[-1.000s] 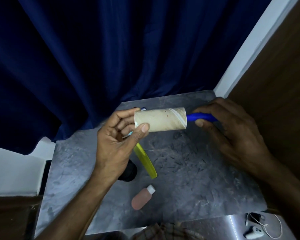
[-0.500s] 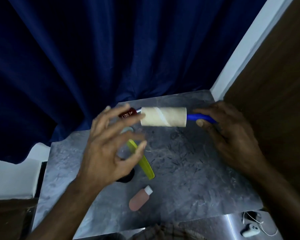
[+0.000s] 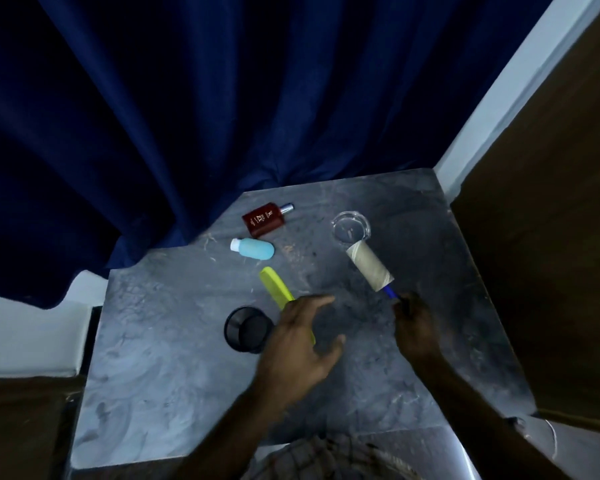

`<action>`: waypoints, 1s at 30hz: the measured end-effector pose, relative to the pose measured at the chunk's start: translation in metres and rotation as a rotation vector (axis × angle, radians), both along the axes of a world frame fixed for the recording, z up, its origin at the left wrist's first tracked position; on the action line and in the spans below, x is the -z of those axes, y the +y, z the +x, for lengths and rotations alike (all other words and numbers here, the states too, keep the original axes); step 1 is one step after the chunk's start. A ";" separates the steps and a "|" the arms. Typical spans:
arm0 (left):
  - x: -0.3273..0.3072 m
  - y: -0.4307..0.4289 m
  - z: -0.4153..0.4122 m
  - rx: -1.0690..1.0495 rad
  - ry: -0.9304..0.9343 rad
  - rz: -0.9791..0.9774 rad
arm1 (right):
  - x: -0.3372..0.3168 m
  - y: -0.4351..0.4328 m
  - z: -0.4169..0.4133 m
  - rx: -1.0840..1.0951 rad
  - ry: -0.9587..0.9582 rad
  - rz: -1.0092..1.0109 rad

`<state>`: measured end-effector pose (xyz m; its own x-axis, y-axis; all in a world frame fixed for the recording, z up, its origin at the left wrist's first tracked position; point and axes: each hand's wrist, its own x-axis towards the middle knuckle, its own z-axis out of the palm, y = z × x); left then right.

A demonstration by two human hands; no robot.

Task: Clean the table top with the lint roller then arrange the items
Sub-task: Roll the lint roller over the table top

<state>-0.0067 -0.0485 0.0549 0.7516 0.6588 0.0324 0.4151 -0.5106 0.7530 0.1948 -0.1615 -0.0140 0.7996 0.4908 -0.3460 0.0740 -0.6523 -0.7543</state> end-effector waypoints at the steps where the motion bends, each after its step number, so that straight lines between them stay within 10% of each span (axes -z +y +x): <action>1: 0.013 -0.003 0.012 0.004 0.072 -0.031 | 0.008 0.004 -0.002 0.016 0.002 -0.039; 9: 0.098 0.047 0.073 0.015 0.613 0.130 | 0.033 0.033 -0.006 -0.065 -0.129 -0.289; 22: 0.128 0.088 0.076 0.137 0.786 0.195 | 0.050 0.029 -0.019 -0.562 -0.390 -0.549; 30: 0.131 0.090 0.079 0.147 0.845 0.191 | 0.045 0.023 -0.026 -0.417 -0.753 -0.572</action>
<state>0.0725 0.0418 -0.0756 0.6508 0.5938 -0.4730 0.7153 -0.6885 0.1197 0.1684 -0.1381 -0.0588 0.7095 0.6983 -0.0951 0.7012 -0.7130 -0.0042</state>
